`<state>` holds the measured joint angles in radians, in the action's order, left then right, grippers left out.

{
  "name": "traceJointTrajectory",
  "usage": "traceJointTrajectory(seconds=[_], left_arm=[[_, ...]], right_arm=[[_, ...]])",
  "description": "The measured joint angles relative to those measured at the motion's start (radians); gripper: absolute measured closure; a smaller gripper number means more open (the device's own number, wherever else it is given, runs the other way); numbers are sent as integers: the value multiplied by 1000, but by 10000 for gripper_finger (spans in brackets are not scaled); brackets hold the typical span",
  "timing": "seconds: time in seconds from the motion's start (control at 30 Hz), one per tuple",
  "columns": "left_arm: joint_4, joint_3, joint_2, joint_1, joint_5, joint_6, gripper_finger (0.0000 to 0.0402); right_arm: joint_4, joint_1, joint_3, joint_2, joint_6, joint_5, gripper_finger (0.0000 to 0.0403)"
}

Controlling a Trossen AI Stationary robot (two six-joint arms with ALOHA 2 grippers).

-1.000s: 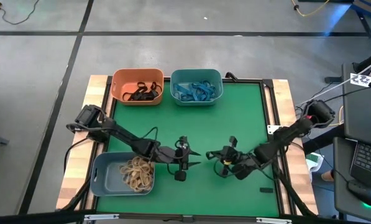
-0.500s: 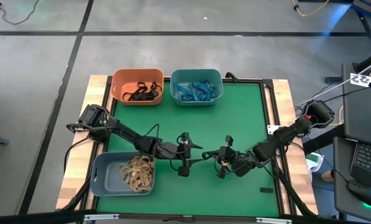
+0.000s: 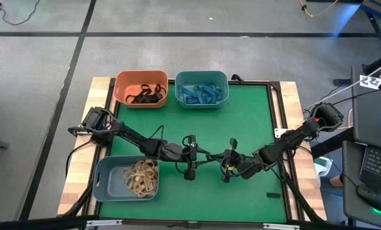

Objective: Sort rubber bands into baskets
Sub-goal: Put the small black rubber band into the orange bin

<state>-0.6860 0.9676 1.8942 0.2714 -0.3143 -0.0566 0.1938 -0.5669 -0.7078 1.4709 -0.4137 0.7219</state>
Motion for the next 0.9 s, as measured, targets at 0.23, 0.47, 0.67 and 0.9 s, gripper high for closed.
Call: traceJointTrajectory(seconds=[0.23, 0.47, 0.67, 0.9], left_arm=[[-13, 0, 0, 0, 0, -16, 362], [25, 0, -28, 2, 2, -48, 382], [259, -2, -155, 4, -60, -50, 390], [565, -2, -349, -10, -216, -50, 389]], right_arm=[[18, 0, 0, 0, -5, -7, 397], [39, -3, 1, -12, 2, -12, 332], [-56, -25, 0, -145, 26, -273, 261], [-86, -37, 0, -240, 27, -322, 245]])
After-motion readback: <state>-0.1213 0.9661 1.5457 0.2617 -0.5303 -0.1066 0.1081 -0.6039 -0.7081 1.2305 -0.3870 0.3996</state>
